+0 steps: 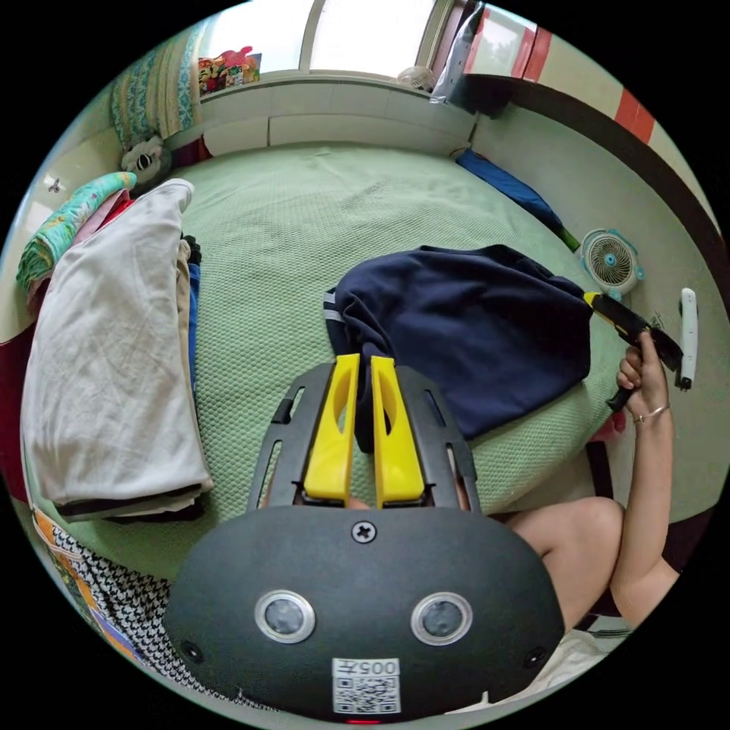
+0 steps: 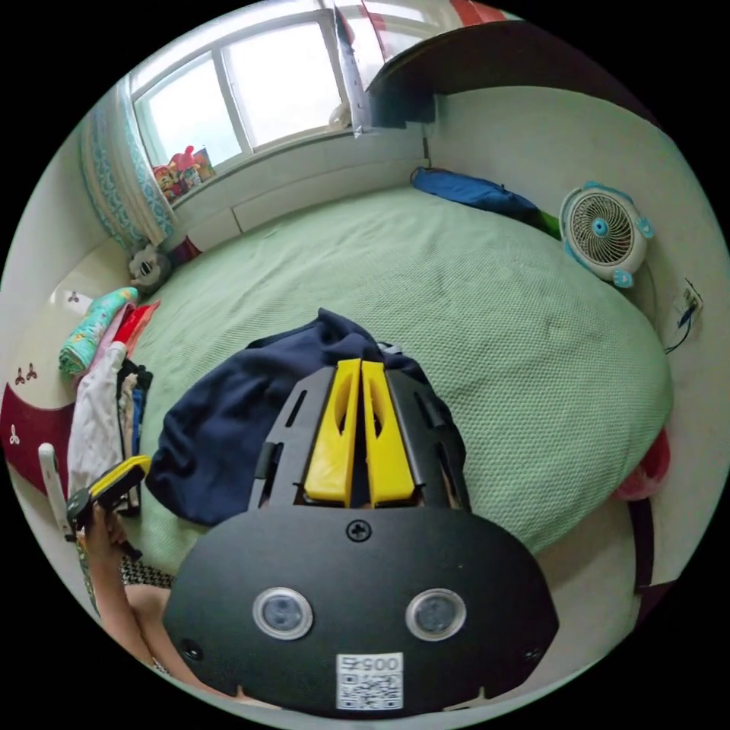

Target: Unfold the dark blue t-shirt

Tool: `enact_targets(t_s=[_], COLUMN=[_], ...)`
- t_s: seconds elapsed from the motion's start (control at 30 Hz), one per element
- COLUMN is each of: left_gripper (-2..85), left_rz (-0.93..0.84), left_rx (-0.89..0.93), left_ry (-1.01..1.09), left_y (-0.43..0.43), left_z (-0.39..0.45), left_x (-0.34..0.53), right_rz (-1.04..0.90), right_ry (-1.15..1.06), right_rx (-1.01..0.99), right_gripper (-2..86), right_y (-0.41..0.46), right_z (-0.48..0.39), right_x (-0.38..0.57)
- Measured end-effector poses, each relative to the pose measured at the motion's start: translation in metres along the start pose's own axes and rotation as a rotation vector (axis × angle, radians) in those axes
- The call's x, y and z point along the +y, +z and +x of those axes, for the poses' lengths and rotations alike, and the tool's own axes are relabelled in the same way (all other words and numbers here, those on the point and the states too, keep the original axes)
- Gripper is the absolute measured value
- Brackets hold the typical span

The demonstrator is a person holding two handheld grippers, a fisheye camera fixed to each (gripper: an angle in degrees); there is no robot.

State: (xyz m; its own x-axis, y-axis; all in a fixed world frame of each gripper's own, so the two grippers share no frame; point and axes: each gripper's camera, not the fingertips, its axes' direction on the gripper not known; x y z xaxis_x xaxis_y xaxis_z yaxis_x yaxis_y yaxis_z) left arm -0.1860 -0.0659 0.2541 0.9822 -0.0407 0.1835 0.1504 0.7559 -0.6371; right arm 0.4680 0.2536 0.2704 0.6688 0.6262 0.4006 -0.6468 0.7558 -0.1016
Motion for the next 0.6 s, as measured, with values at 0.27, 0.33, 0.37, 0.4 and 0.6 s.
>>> enact_targets(t_s=[0.27,0.33,0.37,0.4,0.6], left_gripper=[3.4,3.3,3.2,3.2,4.1], left_rz=[-0.013,-0.007,-0.005,0.000,0.061], left_rx=[0.049,0.070,0.087,0.103,0.114], left_ry=[-0.048,-0.068,-0.080,-0.087,-0.082], left_y=[0.002,0.000,-0.001,-0.003,-0.026], left_z=[-0.013,-0.018,-0.021,-0.024,-0.028], left_x=[0.008,0.012,0.014,0.017,0.034], right_rz=[-0.158,-0.163,-0.152,-0.143,-0.127], right_ry=[-0.067,-0.136,-0.156,-0.188,-0.208], right_rx=[-0.024,-0.013,-0.009,-0.010,0.034], right_gripper=[-1.4,-1.5,-1.5,-1.5,-1.3], right_y=[-0.001,-0.021,-0.029,-0.044,-0.094], right_z=[-0.008,-0.019,-0.021,-0.026,-0.008], right_x=[0.025,0.033,0.037,0.044,0.100])
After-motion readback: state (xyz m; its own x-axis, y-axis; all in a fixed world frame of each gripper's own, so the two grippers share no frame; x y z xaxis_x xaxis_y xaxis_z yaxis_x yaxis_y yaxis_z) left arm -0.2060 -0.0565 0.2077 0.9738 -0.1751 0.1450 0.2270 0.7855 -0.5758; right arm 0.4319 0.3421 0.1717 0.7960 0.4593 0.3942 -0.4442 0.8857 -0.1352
